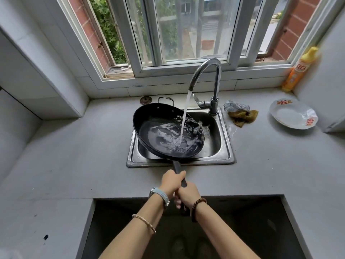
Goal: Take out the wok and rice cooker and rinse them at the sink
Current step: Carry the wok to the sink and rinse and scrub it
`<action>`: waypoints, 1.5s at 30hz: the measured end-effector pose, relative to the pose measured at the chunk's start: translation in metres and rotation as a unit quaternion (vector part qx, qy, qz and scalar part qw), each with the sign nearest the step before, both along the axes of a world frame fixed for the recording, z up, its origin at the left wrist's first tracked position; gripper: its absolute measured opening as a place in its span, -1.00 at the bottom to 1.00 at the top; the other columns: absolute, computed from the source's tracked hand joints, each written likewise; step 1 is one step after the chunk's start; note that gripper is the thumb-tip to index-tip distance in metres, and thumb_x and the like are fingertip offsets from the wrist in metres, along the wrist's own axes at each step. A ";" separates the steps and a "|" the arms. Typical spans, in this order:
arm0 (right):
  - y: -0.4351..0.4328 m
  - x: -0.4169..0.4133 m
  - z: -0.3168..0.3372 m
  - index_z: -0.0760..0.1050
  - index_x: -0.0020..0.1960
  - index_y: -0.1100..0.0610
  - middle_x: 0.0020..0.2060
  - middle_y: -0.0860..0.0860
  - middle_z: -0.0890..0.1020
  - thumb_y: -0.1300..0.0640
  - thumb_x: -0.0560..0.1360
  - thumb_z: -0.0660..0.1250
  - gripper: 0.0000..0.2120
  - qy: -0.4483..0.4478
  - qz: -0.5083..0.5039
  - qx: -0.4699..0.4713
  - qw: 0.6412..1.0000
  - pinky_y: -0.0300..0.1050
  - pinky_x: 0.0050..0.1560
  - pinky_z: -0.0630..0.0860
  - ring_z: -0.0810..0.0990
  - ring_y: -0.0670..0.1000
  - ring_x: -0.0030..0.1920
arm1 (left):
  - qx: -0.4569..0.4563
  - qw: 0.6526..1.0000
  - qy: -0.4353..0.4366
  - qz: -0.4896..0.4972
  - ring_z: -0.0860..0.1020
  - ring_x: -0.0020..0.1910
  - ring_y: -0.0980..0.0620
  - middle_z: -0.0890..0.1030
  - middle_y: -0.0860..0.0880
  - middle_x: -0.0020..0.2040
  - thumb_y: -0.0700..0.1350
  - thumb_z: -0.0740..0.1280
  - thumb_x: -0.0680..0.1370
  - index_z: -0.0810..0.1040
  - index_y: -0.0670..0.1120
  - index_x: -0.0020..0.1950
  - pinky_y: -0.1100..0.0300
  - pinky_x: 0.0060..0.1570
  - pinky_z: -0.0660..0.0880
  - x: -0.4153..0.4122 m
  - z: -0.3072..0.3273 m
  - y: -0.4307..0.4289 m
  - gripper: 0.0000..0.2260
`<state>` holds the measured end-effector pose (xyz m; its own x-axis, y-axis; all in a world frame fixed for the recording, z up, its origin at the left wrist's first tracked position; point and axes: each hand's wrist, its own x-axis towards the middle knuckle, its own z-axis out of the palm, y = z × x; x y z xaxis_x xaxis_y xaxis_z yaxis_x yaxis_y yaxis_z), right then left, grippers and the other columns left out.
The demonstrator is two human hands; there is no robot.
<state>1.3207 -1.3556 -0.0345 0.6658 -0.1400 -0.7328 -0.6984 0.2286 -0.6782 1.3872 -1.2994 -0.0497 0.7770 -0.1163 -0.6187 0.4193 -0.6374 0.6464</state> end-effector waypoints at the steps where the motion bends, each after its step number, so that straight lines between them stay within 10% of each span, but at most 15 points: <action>1: 0.004 0.001 0.003 0.32 -0.26 0.21 -0.53 0.06 0.36 0.30 0.53 0.13 -0.81 -0.003 -0.016 0.020 1.000 -0.25 -0.58 0.33 0.32 -0.05 -0.63 | 0.008 1.000 -0.004 0.002 0.51 -0.18 -0.07 0.51 -0.03 -0.29 0.00 0.32 0.54 0.45 -0.14 -0.26 0.17 -0.24 0.38 0.002 0.003 0.003 -0.73; 39: 0.107 0.023 0.061 0.20 -0.27 0.10 -0.69 -0.04 0.22 0.17 0.64 0.08 -0.70 -0.095 -0.089 0.426 0.896 -0.37 -0.74 0.16 0.21 -0.14 -0.75 | 0.234 0.955 -0.180 0.001 0.61 -0.19 -0.11 0.63 -0.10 -0.31 -0.03 0.35 0.38 0.66 -0.17 -0.25 0.21 -0.32 0.38 0.022 0.098 0.101 -0.79; 45: 0.115 0.019 0.071 0.22 -0.66 0.08 -0.76 -0.04 0.20 0.08 0.62 0.08 -0.36 -0.111 -0.080 0.471 0.871 -0.37 -0.75 0.12 0.19 -0.14 -0.77 | 0.231 0.957 -0.175 0.014 0.62 -0.20 -0.06 0.57 0.01 -0.42 -0.05 0.35 0.38 0.69 -0.13 -0.24 0.23 -0.28 0.42 0.018 0.110 0.103 -0.81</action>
<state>1.3397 -1.2408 0.0366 0.8332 0.3498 -0.4282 -0.4815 0.8398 -0.2508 1.4054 -1.1966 0.0603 0.9447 0.1308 -0.3006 0.2499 -0.8809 0.4021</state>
